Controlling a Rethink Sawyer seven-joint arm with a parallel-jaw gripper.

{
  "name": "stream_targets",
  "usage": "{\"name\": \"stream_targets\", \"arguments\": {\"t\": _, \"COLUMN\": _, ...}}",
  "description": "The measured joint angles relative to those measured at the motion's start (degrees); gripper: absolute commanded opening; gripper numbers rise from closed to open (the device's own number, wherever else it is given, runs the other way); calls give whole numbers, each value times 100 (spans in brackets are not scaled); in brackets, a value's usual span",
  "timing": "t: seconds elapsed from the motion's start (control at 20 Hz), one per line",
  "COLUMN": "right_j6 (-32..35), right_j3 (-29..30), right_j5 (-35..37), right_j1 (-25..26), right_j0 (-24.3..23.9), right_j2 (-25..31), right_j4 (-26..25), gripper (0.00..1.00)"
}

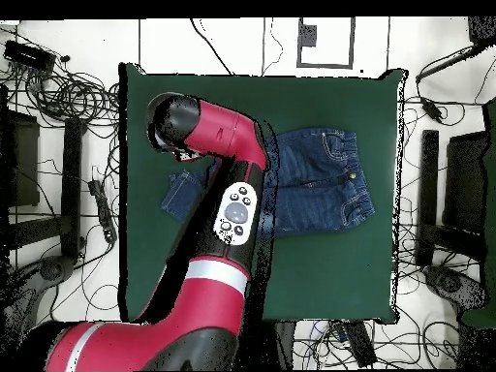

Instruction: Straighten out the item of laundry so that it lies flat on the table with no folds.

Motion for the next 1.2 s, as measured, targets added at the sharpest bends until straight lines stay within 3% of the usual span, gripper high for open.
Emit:
{"name": "stream_targets", "arguments": {"t": 0.65, "right_j6": 277, "right_j3": -62, "right_j5": -52, "right_j1": 865, "right_j0": 107, "right_j2": -3, "right_j4": 205, "gripper": 100}}
{"name": "stream_targets", "arguments": {"t": 1.2, "right_j6": 319, "right_j3": -279, "right_j5": 221, "right_j1": 978, "right_j0": -5, "right_j2": -27, "right_j4": 392, "gripper": 100}}
